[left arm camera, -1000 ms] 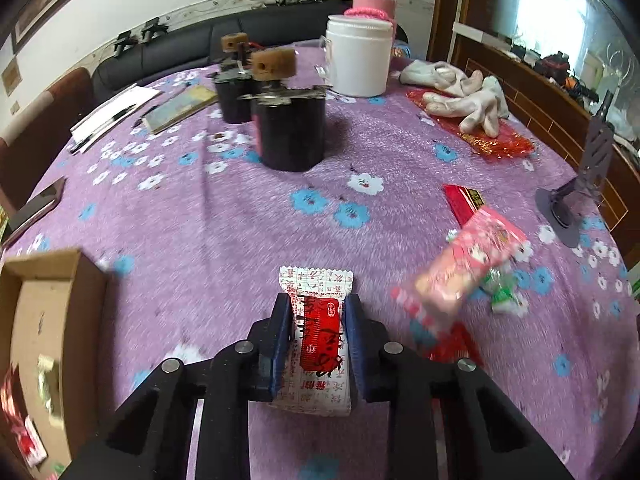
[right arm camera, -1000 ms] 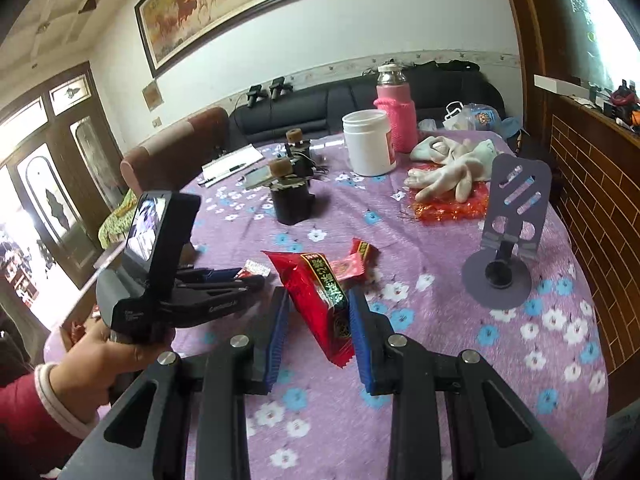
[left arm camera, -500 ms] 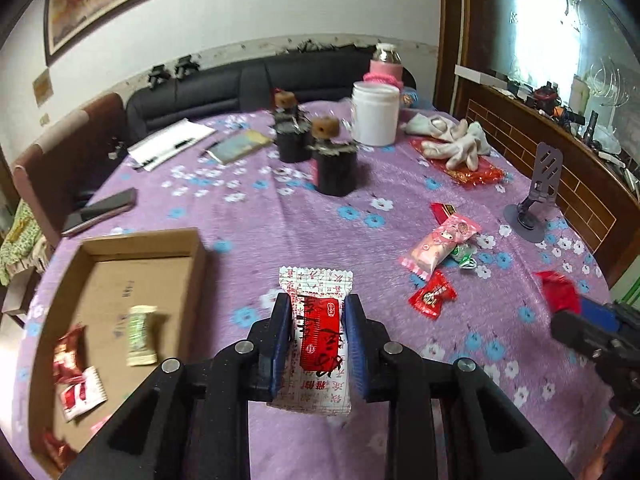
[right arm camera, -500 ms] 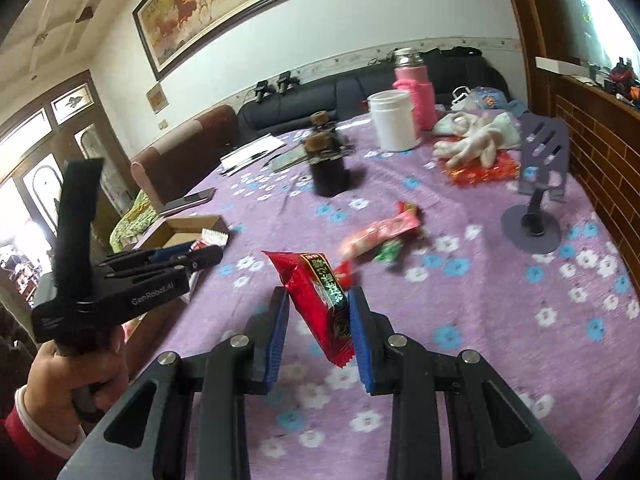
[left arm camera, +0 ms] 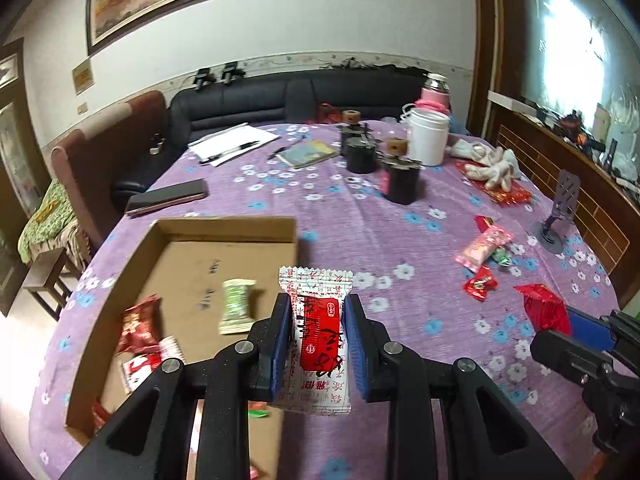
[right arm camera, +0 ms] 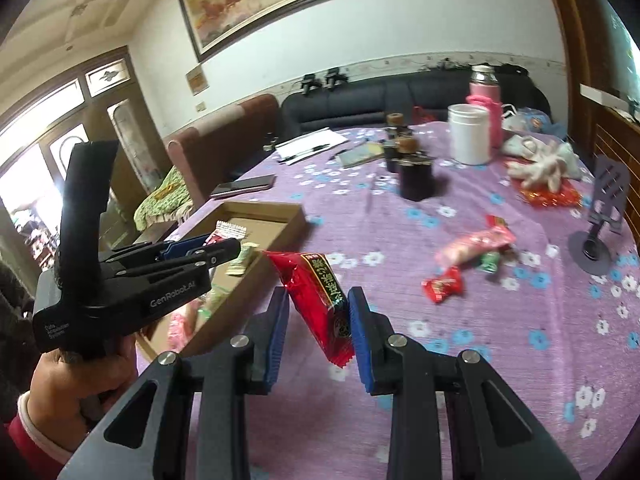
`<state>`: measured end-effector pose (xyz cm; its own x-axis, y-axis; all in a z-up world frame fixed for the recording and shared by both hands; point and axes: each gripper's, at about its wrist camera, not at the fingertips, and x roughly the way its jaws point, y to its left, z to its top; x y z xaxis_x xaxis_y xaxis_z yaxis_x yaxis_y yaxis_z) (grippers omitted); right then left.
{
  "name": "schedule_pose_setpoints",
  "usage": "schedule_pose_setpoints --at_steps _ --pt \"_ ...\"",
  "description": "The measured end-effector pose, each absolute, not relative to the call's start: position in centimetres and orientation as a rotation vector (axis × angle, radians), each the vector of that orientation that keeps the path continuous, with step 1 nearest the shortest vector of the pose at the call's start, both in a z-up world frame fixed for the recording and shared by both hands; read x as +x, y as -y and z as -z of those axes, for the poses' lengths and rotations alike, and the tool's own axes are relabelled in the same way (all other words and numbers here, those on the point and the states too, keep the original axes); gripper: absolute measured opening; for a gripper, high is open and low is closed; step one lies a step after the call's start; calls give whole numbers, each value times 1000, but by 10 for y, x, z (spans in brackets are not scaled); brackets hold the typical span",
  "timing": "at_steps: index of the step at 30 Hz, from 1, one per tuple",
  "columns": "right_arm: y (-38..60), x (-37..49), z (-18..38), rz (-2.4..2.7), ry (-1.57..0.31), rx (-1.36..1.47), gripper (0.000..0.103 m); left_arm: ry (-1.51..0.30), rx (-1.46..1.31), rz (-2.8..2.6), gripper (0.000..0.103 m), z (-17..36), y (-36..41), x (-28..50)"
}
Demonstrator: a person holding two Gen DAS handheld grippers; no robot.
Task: Organize snacks
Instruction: 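Carry both snacks into the cardboard tray and open both grippers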
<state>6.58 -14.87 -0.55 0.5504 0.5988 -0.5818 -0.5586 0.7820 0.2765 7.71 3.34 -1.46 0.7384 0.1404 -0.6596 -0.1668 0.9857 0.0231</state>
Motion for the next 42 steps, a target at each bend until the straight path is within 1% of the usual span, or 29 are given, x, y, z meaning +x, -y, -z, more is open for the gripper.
schedule_pose_setpoints --at_steps 21,42 --pt "70 41 -5 -777 -711 -44 29 -702 -121 -245 28 17 -100 45" --pt "-5 33 1 -885 -730 -107 29 -703 -162 -331 28 23 -151 23"
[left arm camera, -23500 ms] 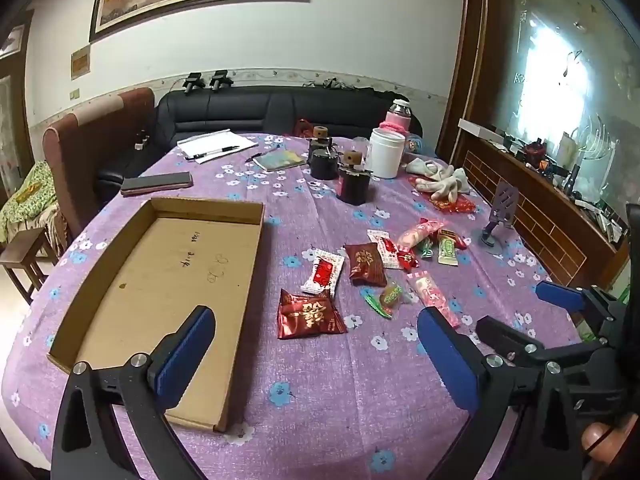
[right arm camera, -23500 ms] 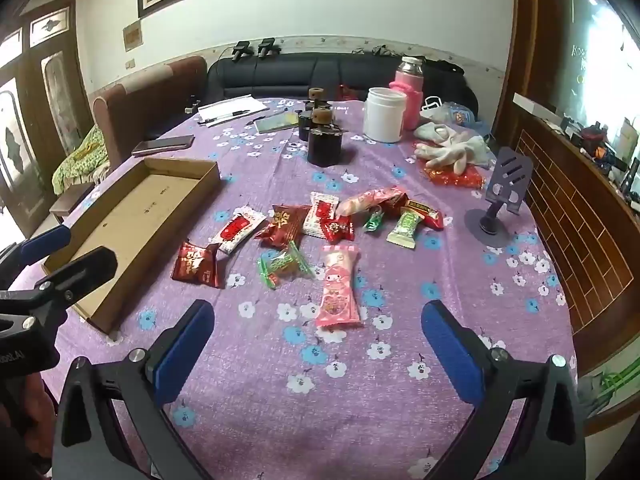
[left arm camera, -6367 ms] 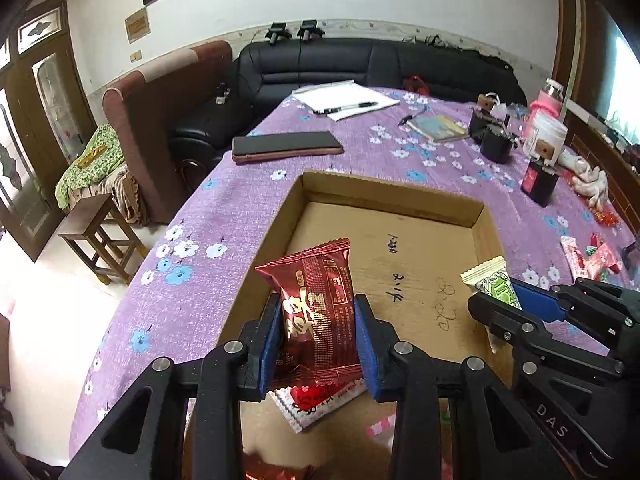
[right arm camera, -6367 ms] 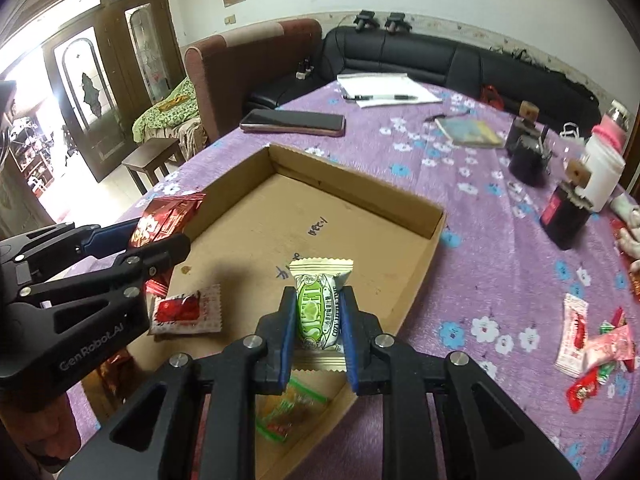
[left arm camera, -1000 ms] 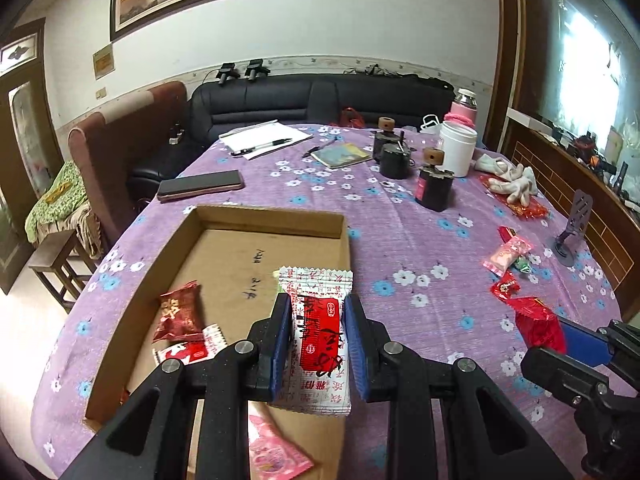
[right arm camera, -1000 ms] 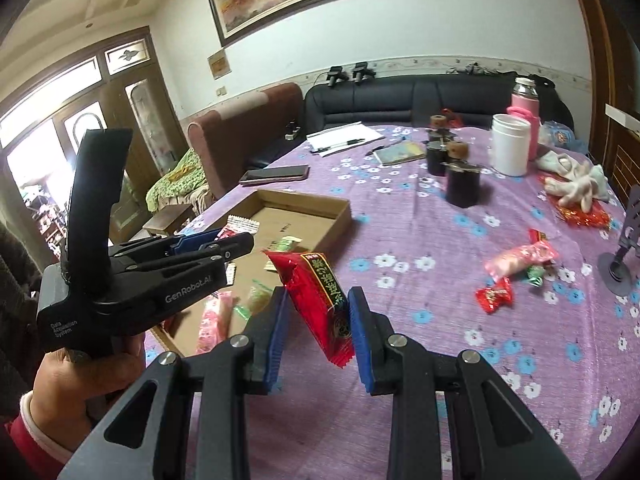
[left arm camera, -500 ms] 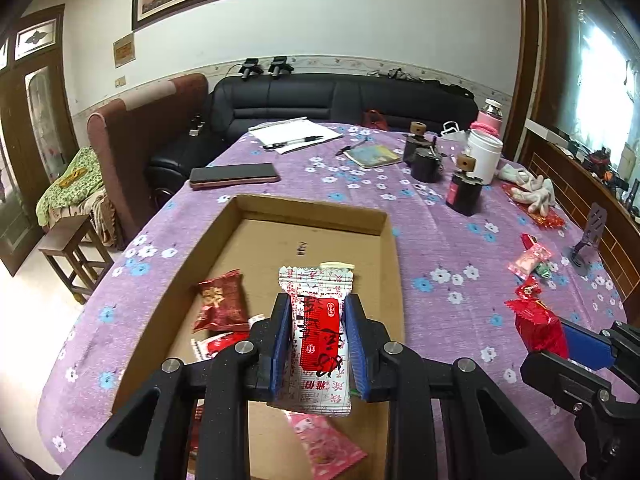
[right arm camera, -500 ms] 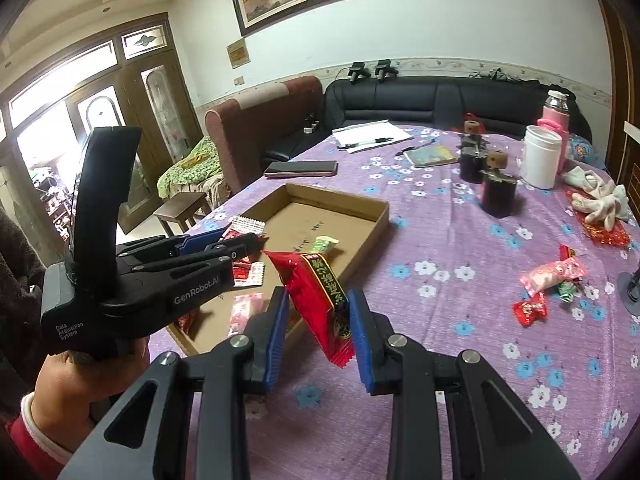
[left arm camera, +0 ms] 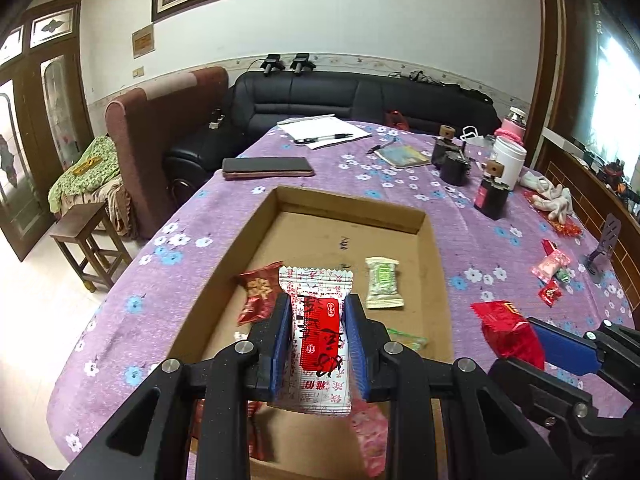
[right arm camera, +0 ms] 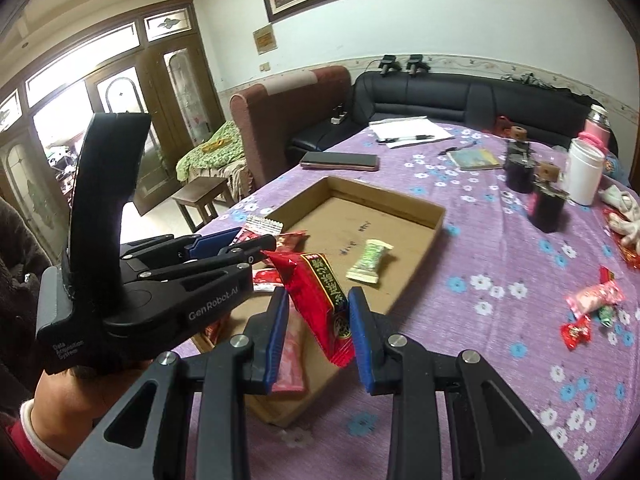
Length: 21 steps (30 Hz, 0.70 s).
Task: Organize snacks
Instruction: 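Carry both snacks into the cardboard tray and open both grippers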
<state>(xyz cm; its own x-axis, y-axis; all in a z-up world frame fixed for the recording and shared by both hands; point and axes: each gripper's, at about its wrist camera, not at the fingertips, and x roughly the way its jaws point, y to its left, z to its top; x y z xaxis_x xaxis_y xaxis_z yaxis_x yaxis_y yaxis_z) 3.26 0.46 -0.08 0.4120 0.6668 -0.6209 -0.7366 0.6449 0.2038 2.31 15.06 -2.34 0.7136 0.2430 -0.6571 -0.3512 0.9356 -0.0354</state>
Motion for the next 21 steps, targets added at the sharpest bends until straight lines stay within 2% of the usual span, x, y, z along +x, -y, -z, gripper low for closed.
schedule_pose_setpoints --at_steps 21 --pt "-47 49 36 -886 -816 -154 30 -747 -211 -366 28 46 -188 21"
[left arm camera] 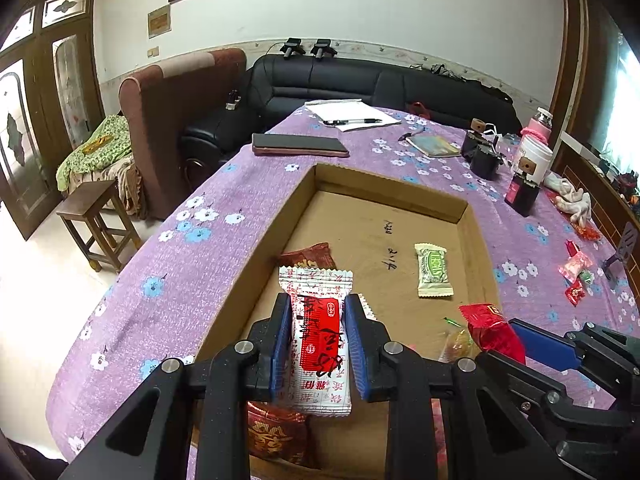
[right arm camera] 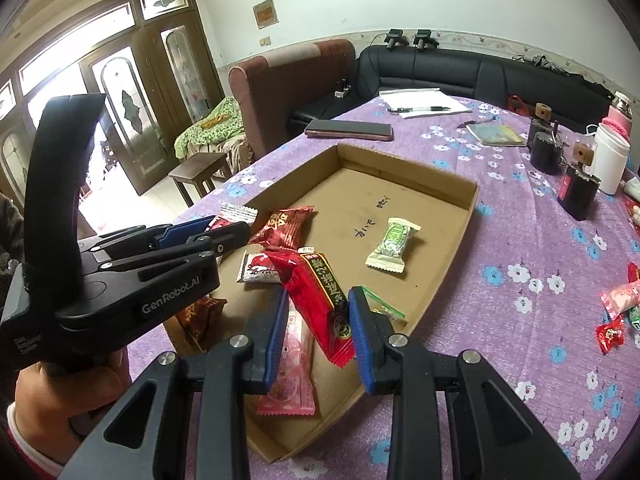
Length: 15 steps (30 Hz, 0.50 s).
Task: Organize snacks
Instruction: 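Carry both snacks into the cardboard tray and open both grippers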
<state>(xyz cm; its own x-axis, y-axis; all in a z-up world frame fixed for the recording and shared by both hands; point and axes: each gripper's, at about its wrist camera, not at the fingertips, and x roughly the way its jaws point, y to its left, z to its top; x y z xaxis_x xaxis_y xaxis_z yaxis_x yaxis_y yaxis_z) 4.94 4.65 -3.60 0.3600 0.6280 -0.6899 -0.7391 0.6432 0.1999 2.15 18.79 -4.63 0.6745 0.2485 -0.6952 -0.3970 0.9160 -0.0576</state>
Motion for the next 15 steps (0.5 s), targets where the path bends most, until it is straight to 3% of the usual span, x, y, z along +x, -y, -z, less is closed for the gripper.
schedule_pose_setpoints --at_steps 15 --pt "-63 60 51 -885 -844 -184 30 -773 -212 -378 28 57 -196 28"
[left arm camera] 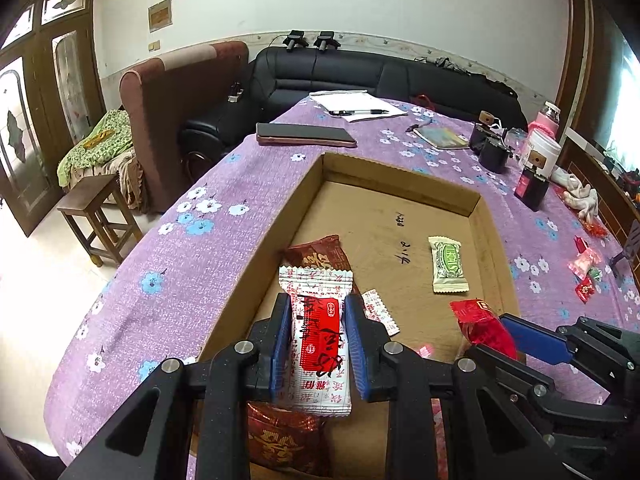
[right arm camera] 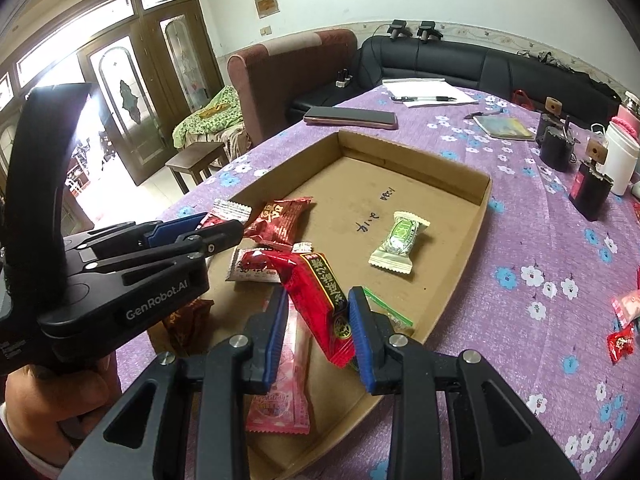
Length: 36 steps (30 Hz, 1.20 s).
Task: Organize snacks
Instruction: 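Carry both snacks into the cardboard tray and open both grippers, then move both open grippers back toward the remaining snacks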
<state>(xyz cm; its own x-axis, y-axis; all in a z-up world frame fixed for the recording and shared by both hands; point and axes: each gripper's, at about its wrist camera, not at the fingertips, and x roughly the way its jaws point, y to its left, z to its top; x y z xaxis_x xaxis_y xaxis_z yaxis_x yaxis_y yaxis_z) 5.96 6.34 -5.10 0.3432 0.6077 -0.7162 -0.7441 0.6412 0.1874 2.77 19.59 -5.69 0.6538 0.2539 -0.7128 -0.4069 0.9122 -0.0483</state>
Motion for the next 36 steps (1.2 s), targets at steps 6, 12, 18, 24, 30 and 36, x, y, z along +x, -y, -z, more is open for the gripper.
schedule_pose_setpoints --at_steps 6,12,18,24,30,36 --pt "-66 65 57 -872 -856 -189 31 -791 -223 -383 30 61 -201 30" --pt "-66 67 59 -864 -860 -190 45 -793 -246 -408 46 62 -207 31" --pt "-56 66 51 -865 -842 -174 46 -761 -249 -428 64 54 -209 26" --pt "-28 66 39 -830 -810 -142 52 -730 -258 -427 72 43 -203 21" --pt "21 72 33 -753 -794 -98 54 -681 -223 -378 82 22 -174 18" --pt "91 86 40 -636 -805 -16 55 -680 -182 -298 86 13 -134 28"
